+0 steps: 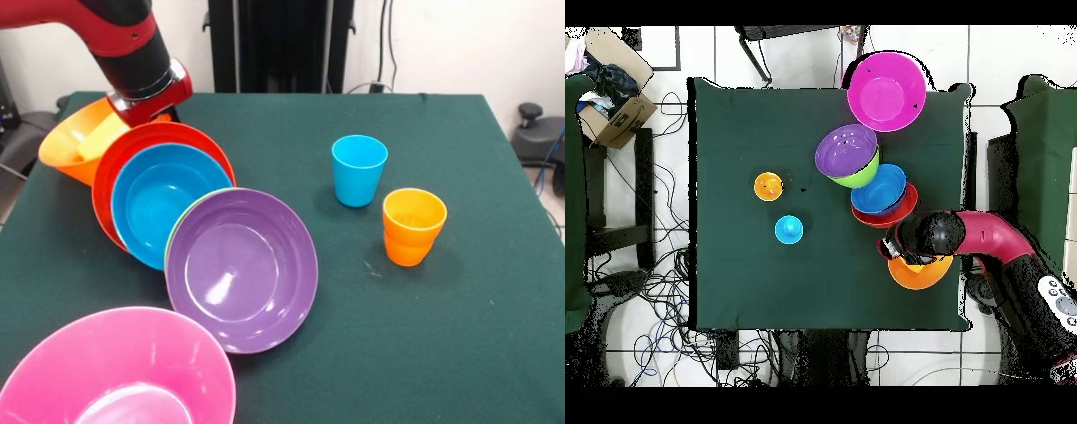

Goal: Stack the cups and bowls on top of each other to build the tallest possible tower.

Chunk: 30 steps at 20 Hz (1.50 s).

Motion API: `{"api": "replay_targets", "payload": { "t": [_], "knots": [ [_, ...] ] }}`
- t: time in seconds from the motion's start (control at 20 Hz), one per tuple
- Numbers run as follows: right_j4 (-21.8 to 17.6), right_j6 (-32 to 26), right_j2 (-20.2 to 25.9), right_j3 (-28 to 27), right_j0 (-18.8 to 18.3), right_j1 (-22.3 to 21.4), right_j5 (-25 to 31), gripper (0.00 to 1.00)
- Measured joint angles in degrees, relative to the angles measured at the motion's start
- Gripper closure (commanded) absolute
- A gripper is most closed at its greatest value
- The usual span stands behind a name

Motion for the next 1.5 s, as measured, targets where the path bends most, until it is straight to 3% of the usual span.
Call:
{"api": "replay_targets", "payload": {
  "t": [0.25,0.5,0.8,0.85,0.95,1.25,1.5],
  "knots": [
    [0.0,1.7,-1.1,0.0,1.4,-0.9,-1.7,1.00],
    [-1.0,7.0,-4.9,-0.4,6.0,-1.3,-5.2,1.00],
    [-5.4,22.7,-13.6,-3.2,17.7,-0.5,-10.2,1.00],
    [-7.2,29.7,-16.6,-4.2,22.0,0.1,-10.9,1.00],
    [-8.6,35.5,-18.9,-5.0,25.5,0.2,-11.0,1.00],
    [-10.9,47.0,-23.5,-6.9,32.0,0.9,-11.5,1.00],
    [-11.1,50.2,-25.8,-7.3,34.2,1.0,-12.9,1.00]
  ]
}}
